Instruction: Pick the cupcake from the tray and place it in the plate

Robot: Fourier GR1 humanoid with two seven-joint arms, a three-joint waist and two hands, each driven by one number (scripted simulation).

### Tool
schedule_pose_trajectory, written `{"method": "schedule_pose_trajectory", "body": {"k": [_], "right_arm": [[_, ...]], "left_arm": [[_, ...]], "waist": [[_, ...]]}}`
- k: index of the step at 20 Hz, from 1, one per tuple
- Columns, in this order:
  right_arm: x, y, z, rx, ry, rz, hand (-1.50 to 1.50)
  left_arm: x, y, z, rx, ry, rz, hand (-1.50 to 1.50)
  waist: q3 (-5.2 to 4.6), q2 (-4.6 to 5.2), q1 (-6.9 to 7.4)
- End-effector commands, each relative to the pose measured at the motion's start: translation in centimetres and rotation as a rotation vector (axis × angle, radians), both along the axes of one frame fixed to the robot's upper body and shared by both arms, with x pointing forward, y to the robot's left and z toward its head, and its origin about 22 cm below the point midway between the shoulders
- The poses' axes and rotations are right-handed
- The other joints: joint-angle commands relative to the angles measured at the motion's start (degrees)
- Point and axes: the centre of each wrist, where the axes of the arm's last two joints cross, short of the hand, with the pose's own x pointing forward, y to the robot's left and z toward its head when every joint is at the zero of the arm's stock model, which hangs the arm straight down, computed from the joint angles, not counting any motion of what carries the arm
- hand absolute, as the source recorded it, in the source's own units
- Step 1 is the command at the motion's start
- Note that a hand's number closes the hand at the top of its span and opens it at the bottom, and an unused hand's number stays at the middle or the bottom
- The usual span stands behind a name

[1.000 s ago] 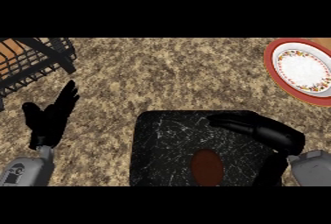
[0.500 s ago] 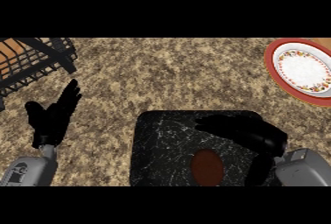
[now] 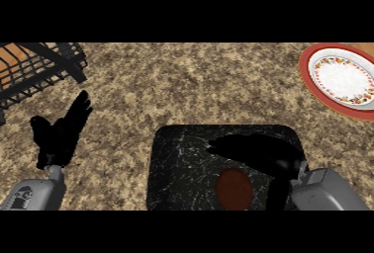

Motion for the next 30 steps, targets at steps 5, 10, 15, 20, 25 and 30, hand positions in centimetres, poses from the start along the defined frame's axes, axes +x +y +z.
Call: {"method": "schedule_pose_trajectory", "body": {"k": [5,10,15,20,25,30], "right_arm": [[1.3,2.7,-2.1,-0.041,-0.029,-0.014,-1.50],[0.3,1.8,-3.3,-0.083,-0.048,-0.001,-1.50],[-2.8,5.3,-3.2,-0.150,-0.018,0.092,-1.50],[-1.6,4.0,-4.5,-0.115,-0.020,0.192,1.50],[-1.7,4.8,-5.7,-0.072,-0.014,0.158,1.50],[-2.1,5.0,-3.9,0.017,-0.150,0.054,1.50]], "left_arm": [[0.4,-0.4,-0.3,-0.009,0.009,-0.003,0.00],[0.4,-0.6,1.1,-0.020,0.005,0.008,0.00],[1.5,-0.7,1.1,0.005,0.014,-0.003,0.00],[0.1,1.8,-0.4,-0.007,0.004,-0.011,0.00],[-0.5,1.6,-0.6,-0.011,0.009,0.006,0.00],[-0.6,-0.9,0.0,-0.003,0.007,0.006,0.00]], "waist": [[0.00,0.05,0.06],[0.01,0.00,0.03],[0.00,-0.05,-0.34],[0.00,0.05,0.07],[0.01,0.04,0.13],[0.02,-0.04,0.01]]}}
